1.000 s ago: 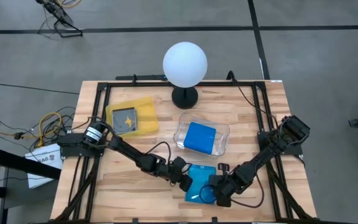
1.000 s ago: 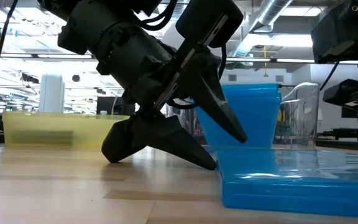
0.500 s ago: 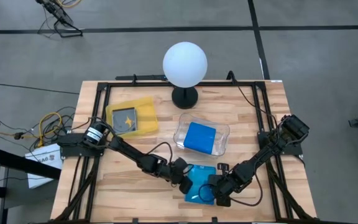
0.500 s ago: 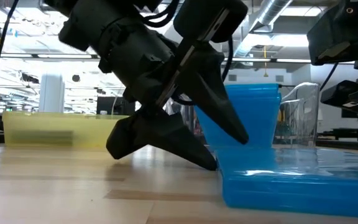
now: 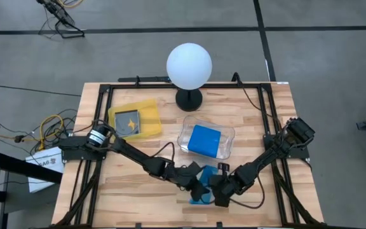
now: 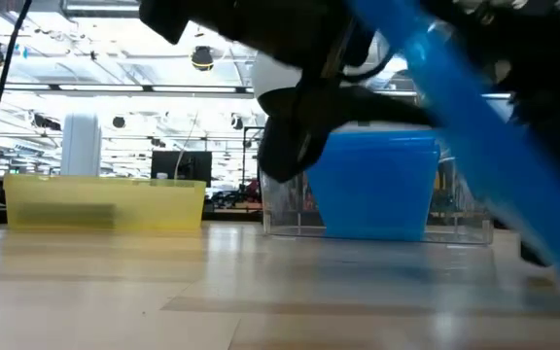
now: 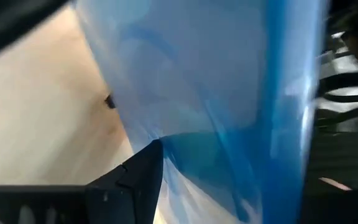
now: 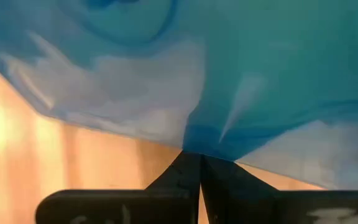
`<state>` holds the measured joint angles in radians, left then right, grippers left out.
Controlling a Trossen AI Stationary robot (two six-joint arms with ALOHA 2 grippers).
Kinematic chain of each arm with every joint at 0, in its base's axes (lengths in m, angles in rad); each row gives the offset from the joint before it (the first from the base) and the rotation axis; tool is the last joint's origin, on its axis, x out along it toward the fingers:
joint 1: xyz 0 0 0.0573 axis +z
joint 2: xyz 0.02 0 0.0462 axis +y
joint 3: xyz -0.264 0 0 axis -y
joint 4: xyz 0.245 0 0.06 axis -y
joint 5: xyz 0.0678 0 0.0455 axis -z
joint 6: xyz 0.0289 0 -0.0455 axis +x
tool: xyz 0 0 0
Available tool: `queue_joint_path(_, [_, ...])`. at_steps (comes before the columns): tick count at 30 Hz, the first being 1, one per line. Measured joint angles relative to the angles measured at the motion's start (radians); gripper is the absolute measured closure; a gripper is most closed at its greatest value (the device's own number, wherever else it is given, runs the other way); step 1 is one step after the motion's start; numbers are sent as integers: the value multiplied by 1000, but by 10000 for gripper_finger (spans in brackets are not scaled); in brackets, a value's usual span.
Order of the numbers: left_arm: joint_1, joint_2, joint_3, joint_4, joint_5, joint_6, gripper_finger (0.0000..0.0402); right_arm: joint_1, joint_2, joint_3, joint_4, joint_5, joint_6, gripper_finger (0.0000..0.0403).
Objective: Pick & place jewel cases by type
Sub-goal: Put the blue CD case into the transparent bin
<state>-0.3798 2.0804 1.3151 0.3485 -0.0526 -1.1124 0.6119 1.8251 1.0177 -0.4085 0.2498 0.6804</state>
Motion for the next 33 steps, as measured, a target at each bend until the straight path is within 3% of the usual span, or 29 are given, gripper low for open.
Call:
queue_joint_path(9, [0,-4,4,-108,10,-7,244,-1,-1,-1,2,-8,0,403])
queue_joint_path(20, [1,-3,2,-224,38,31,390,1,-4,0,1,-52,0,403])
queue_joint_path(33, [-3,-14,1,-303,91,111,394,21,-17,2,-1,-165,2,403])
